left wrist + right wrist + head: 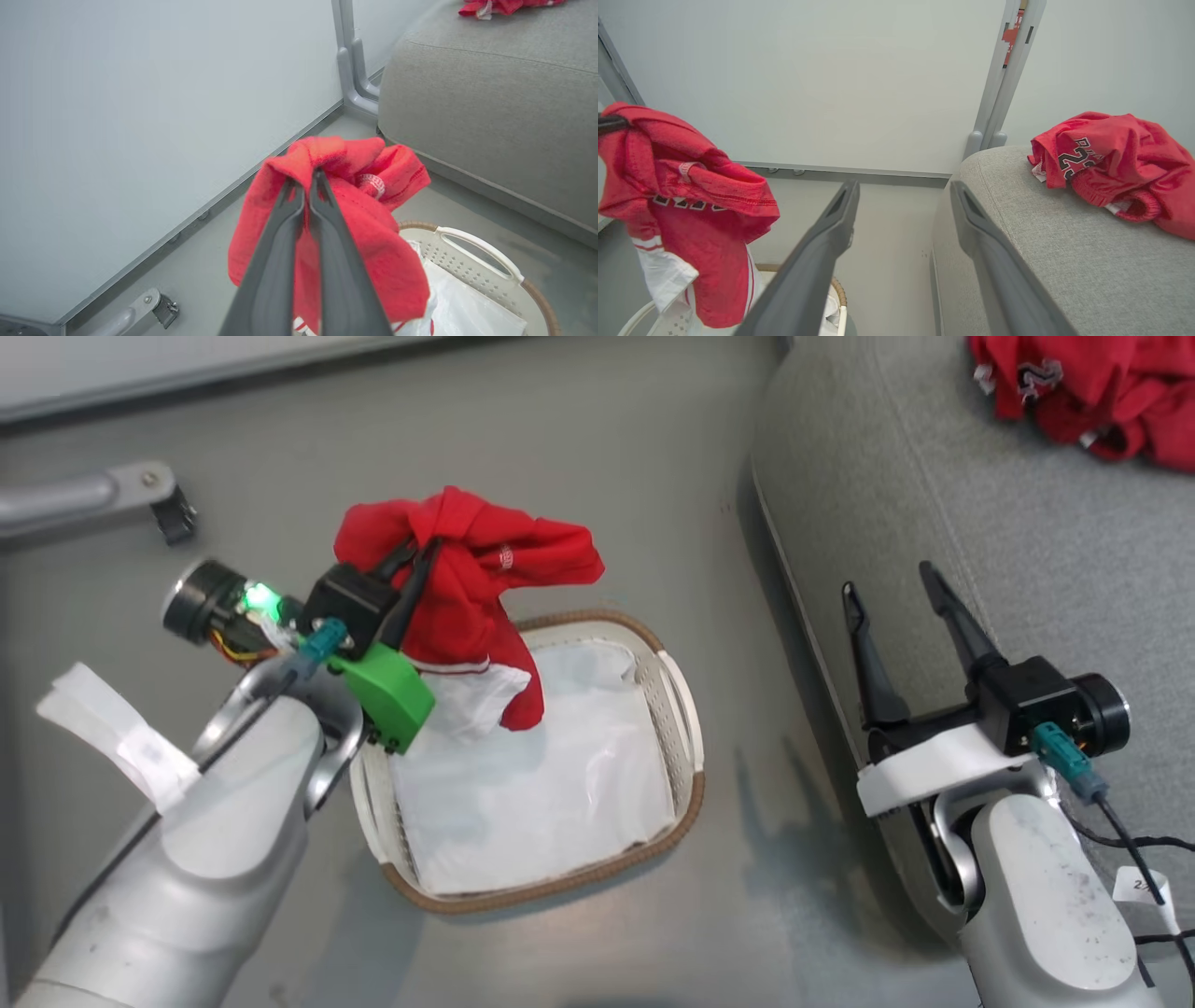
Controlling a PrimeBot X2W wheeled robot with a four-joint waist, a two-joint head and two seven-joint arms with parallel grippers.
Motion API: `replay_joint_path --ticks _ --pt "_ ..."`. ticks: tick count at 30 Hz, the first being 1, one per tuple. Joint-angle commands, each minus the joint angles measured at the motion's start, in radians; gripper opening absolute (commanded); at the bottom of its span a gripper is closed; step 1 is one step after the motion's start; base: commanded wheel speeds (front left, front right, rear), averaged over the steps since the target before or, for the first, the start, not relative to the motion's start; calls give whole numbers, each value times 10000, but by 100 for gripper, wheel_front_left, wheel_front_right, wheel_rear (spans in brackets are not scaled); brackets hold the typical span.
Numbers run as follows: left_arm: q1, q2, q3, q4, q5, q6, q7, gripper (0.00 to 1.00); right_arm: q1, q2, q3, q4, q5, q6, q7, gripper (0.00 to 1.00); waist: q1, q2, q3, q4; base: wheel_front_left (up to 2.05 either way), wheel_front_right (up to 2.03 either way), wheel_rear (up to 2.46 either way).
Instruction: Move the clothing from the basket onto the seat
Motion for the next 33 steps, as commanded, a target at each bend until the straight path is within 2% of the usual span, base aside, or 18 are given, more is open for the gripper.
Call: replay_joint_path --ticks 1,7,13,26,33 --pt "-242 179 -17 -364 -247 -35 214 0 193 -45 70 86 -25 -14 -20 100 1 0 -1340 587 0 0 0" --pt "-970 773 48 -2016 -866 -30 1273 0 121 -41 580 426 -74 -14 -20 100 1 0 -1952 651 0 0 0" --pt "-1524 1060 104 -2931 -976 -31 1919 0 -350 -44 1398 721 116 -14 -20 100 1 0 -2319 587 0 0 0" --pt "-1411 833 -265 -3361 -1179 -28 2323 0 -1293 -44 2838 618 679 -14 -20 100 1 0 -2808 571 0 0 0" --pt "-1125 737 -661 -3694 -1329 -30 2372 0 -2060 -44 3178 1360 406 -14 -20 100 1 0 -2923 671 0 0 0"
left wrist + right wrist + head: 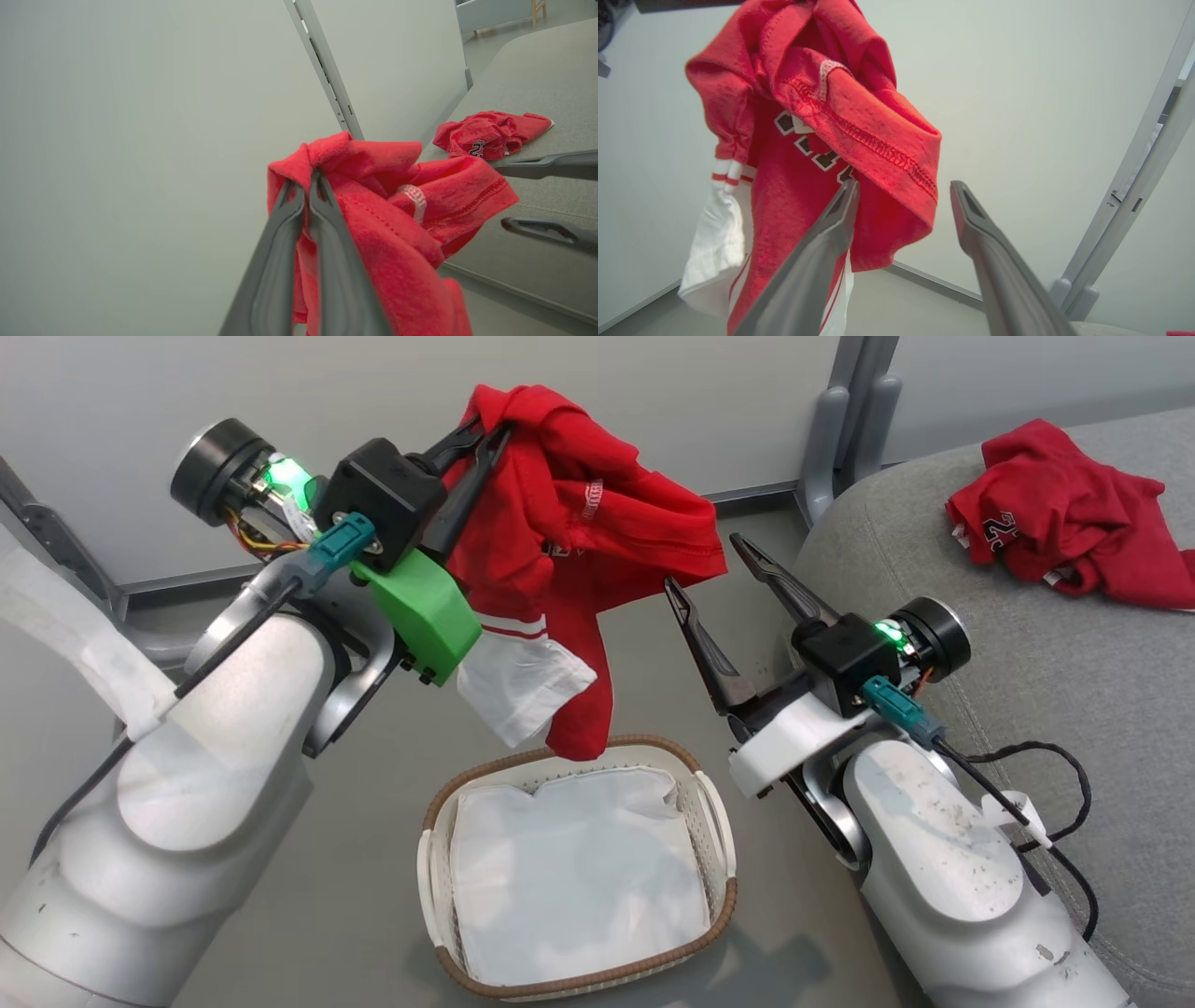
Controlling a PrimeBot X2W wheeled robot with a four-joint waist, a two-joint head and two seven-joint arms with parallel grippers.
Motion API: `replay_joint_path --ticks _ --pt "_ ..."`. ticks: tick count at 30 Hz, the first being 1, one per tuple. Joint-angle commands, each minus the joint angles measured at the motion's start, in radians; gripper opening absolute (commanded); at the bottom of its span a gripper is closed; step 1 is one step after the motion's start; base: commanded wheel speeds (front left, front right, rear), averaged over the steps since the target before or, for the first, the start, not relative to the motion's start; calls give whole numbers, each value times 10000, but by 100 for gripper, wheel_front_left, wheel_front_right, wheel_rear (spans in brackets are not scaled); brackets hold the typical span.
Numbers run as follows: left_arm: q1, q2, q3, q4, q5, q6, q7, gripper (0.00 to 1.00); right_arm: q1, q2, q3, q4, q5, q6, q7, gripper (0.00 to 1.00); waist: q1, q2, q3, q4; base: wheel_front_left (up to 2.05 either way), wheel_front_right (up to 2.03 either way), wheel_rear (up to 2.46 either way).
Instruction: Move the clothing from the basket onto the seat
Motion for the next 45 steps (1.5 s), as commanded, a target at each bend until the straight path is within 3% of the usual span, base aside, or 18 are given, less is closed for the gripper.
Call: replay_joint_path --ticks 1,12,13,14,15,16,17,22,24,25,26,27,35,45 --pt "158 -66 -73 -115 -91 -21 1 0 -248 -42 61 252 -53 -14 -20 100 1 0 -31 49 0 0 0" --pt "537 -214 -654 -489 -306 -22 -68 0 -1506 -40 1103 2181 447 -14 -20 100 1 0 -173 250 0 0 0" --pt "605 -246 -670 -530 -349 -14 -103 0 -1582 -40 1232 2275 598 -14 -20 75 1 0 -184 269 0 0 0" --pt "676 -273 -678 -556 -385 13 -118 0 -1618 -39 1371 2346 720 -14 -20 39 1 0 -191 282 0 0 0" --pt "776 -297 -679 -598 -430 64 -158 0 -1653 -36 1534 2413 857 -14 -20 16 1 0 -196 294 0 0 0" --pt "868 -315 -672 -632 -476 104 -197 0 -1689 -39 1613 2438 926 -14 -20 4 1 0 -197 299 0 0 0" --pt "978 -330 -661 -666 -530 168 -234 0 -1738 -40 1676 2456 1011 -14 -20 0 1 0 -194 306 0 0 0" --pt "1512 -313 -559 -741 -787 420 -468 0 -1842 -44 1687 2389 1100 -14 -19 0 1 0 -148 314 0 0 0" --pt "1744 -308 -495 -751 -900 525 -598 27 -1833 -39 1570 2285 1071 -14 -19 0 1 0 -133 303 0 0 0" --pt "1876 -303 -473 -756 -942 579 -672 67 -1828 -37 1498 2222 1058 -14 -19 0 1 0 -120 295 0 0 0" --pt "1993 -308 -454 -751 -991 624 -746 89 -1820 -39 1437 2171 1044 -14 -19 0 1 0 -110 291 0 0 0" --pt "2131 -322 -428 -748 -1032 696 -843 100 -1805 -41 1358 2113 1015 -14 -19 0 1 0 -103 284 0 0 0" --pt "3253 -530 -452 -716 -1190 1128 -1870 100 -1581 -39 713 1838 652 -14 -21 0 1 0 -1 264 0 0 0" --pt "4495 -930 -719 -403 -1222 1360 -2784 100 -1155 -38 -319 1721 45 -14 -21 0 1 0 242 16 0 0 0"
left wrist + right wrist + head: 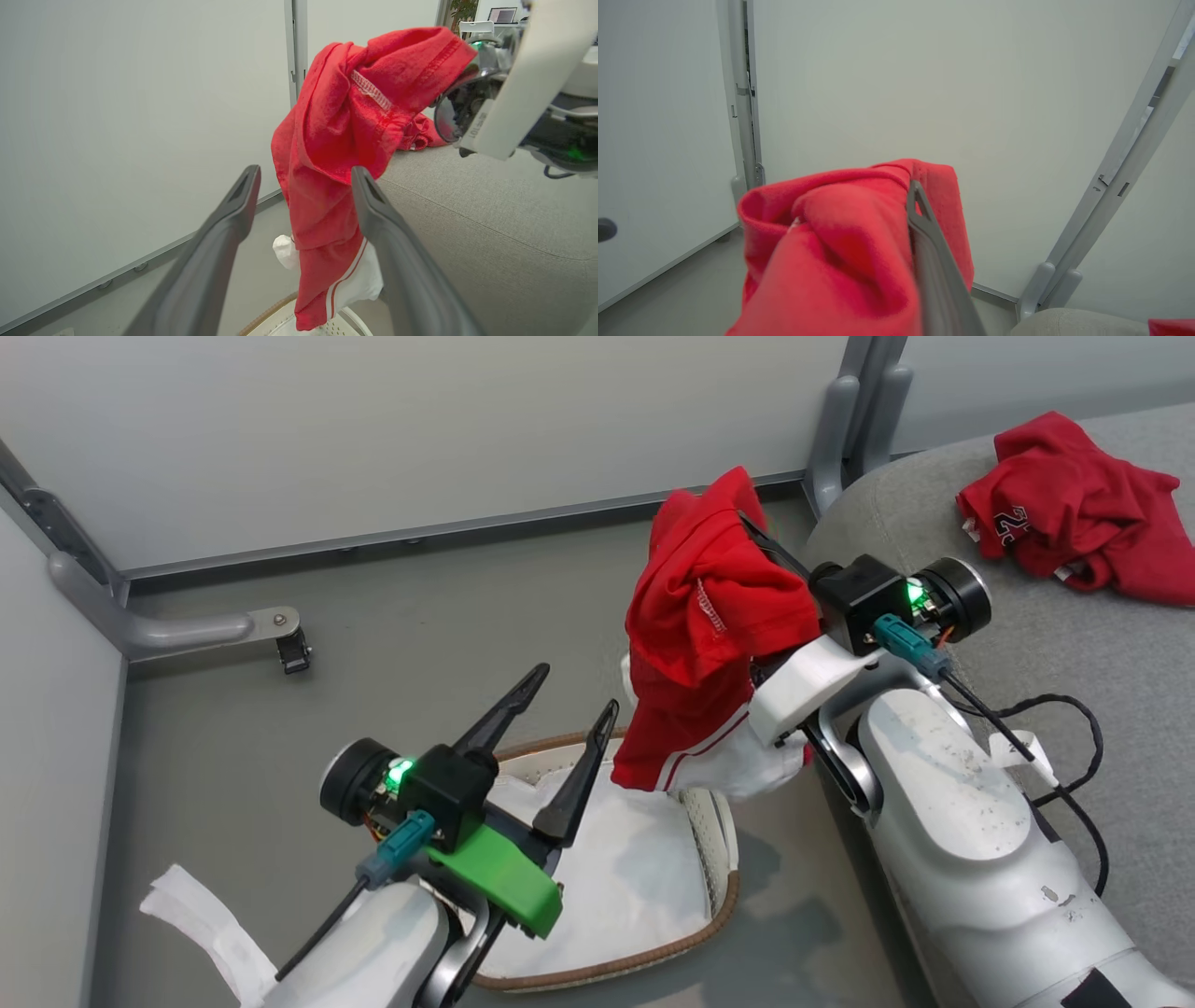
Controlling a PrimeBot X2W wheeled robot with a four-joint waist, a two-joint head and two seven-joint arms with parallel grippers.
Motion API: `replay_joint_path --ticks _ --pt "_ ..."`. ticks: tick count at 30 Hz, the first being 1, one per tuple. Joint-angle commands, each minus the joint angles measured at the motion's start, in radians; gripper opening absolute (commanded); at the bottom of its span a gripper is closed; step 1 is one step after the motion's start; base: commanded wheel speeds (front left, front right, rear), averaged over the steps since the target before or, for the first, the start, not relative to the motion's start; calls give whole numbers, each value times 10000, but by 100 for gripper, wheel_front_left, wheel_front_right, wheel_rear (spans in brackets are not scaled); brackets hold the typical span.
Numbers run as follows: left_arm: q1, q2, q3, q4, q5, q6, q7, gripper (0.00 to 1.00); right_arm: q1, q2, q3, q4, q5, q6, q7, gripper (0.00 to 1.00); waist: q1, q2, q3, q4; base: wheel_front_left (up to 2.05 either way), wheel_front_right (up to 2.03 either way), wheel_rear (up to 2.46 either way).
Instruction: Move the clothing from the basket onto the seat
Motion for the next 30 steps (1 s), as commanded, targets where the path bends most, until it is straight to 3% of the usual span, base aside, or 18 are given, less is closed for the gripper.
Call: replay_joint_path --ticks 1,7,21,30 --pt "180 -32 -15 54 43 34 -78 100 128 -32 -123 -77 -104 -14 -23 0 0 -1 105 -122 0 0 0" --pt "166 -52 -61 157 260 18 -226 100 189 -41 -713 -316 -425 -14 -21 0 0 -1 376 -842 0 0 0" --pt "-426 139 -135 241 716 -25 -250 100 228 -271 -1813 -958 -767 -14 -23 0 0 -1 1435 -3622 0 0 0" --pt "-725 104 -312 335 812 -133 -180 100 169 -380 -2543 -674 -600 -14 -21 0 0 -1 2063 -4040 0 0 0"
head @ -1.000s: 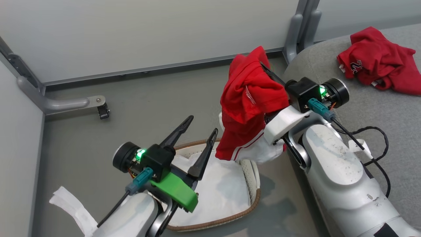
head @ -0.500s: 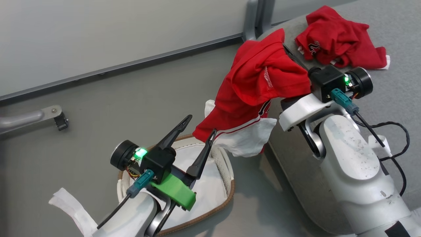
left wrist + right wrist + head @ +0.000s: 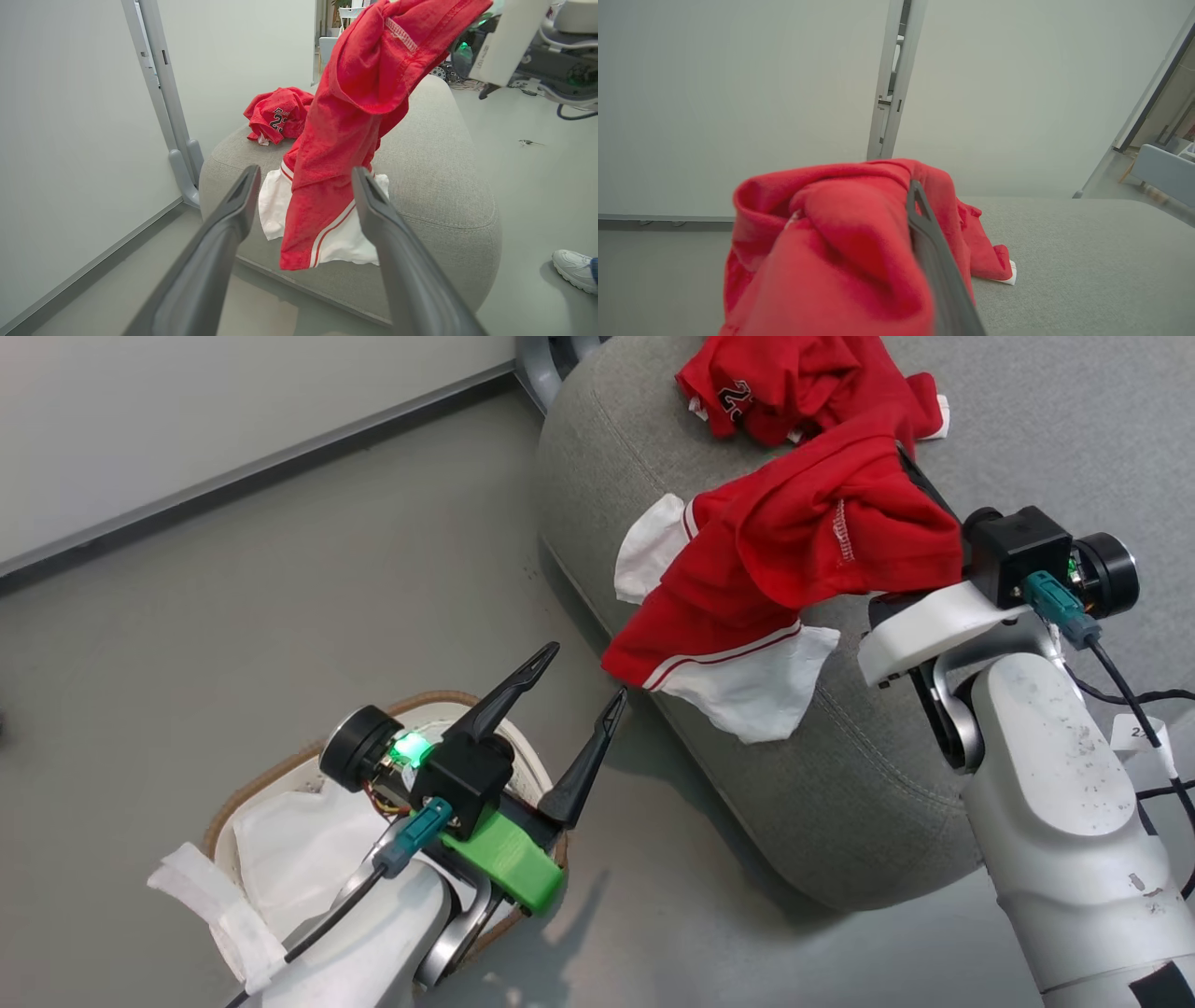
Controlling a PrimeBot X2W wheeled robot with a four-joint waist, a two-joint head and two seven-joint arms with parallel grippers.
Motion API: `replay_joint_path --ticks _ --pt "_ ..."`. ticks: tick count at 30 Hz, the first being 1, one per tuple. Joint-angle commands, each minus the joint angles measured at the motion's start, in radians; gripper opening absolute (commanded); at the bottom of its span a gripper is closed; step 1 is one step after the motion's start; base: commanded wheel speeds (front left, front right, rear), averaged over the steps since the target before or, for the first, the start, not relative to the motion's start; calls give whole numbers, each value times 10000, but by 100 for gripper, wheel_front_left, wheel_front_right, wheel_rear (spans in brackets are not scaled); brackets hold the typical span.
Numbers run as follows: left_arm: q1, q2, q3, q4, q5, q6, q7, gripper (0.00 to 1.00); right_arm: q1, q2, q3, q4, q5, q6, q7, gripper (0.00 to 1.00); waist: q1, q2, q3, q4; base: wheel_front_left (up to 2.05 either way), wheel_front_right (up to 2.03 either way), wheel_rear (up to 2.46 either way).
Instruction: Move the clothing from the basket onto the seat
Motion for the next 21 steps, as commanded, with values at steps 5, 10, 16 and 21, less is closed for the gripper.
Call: replay_joint_path --ticks 5,10,16,21 --pt "-365 -11 -87 0 124 -107 48 100 -674 -192 -299 394 8 -14 -21 0 0 -1 863 75 0 0 0" --pt "-543 -92 -136 -25 175 -107 27 100 -1995 -778 -648 683 -62 -14 -21 0 0 -1 1169 666 0 0 0" --pt "-730 -273 -262 -91 281 -140 -19 100 -3740 -2326 -1024 836 -302 -14 425 0 0 -1 1483 1655 0 0 0" --pt "-913 -390 -339 -142 357 -175 -64 100 -4513 -3876 -1470 714 -325 -14 1179 0 0 -1 1822 2440 0 0 0"
